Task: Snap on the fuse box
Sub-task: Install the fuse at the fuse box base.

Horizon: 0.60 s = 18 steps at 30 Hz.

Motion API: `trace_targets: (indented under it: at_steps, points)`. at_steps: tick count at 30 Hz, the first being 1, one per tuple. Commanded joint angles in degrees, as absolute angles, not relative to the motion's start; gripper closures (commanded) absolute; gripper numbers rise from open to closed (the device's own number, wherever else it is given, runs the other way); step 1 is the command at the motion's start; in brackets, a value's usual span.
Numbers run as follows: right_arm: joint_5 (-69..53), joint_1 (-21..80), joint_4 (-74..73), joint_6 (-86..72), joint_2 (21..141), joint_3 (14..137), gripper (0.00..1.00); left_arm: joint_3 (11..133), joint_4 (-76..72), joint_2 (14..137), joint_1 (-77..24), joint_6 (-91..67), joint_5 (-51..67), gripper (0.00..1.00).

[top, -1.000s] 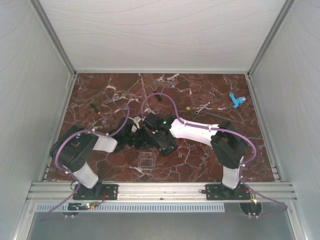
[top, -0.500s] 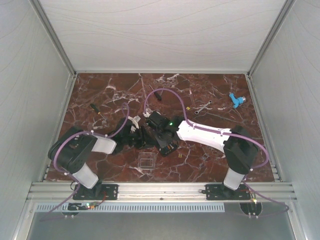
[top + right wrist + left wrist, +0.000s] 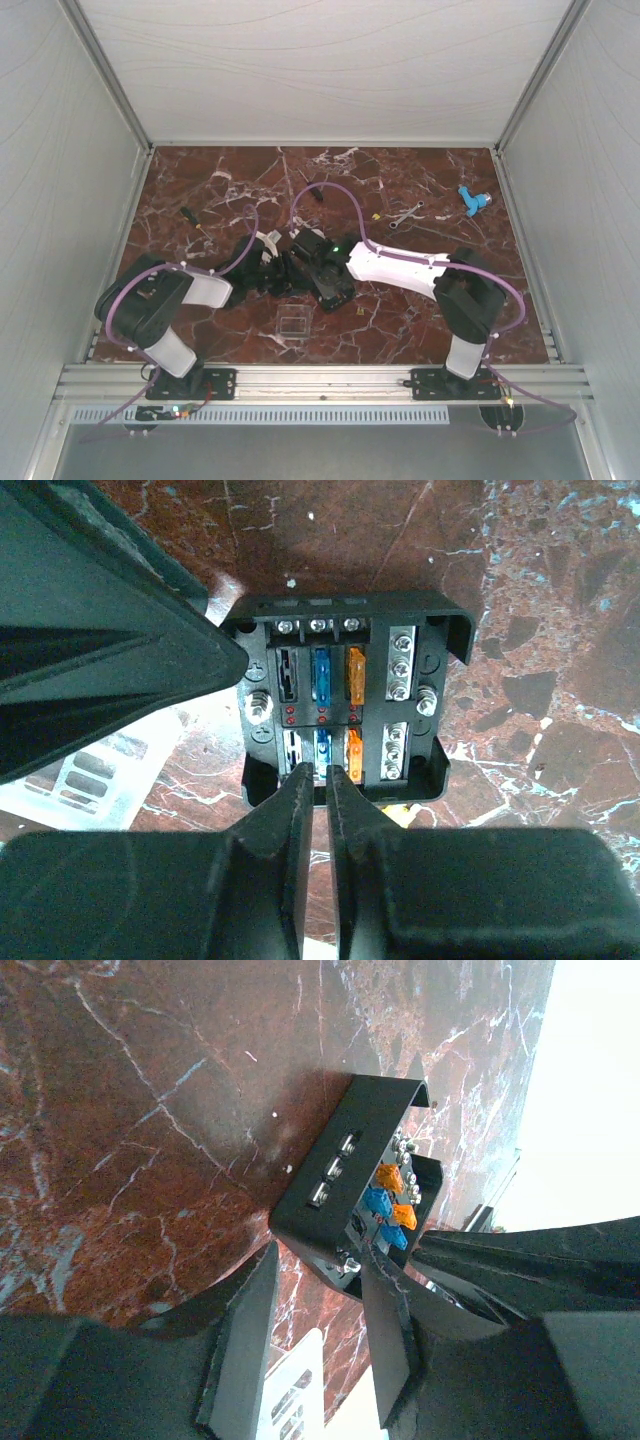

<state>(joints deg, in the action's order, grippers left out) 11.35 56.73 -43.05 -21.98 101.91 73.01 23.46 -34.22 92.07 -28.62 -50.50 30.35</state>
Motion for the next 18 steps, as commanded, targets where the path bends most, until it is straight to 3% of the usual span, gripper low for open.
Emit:
trace_targets:
  at_steps: [1,5,18]
  points:
    - [11.9,56.9,-43.5,-22.8,103.6,73.6,0.94,23.9,-37.6,92.2,-29.1,-49.2,29.8,0.61]
    - [11.1,56.8,-44.1,-23.0,104.4,73.5,1.00,23.8,-37.9,92.5,-29.2,-49.2,29.9,0.61]
    - [5.3,57.1,-49.1,-25.3,105.3,67.4,1.00,23.8,-38.3,93.0,-29.2,-49.2,30.0,0.62]
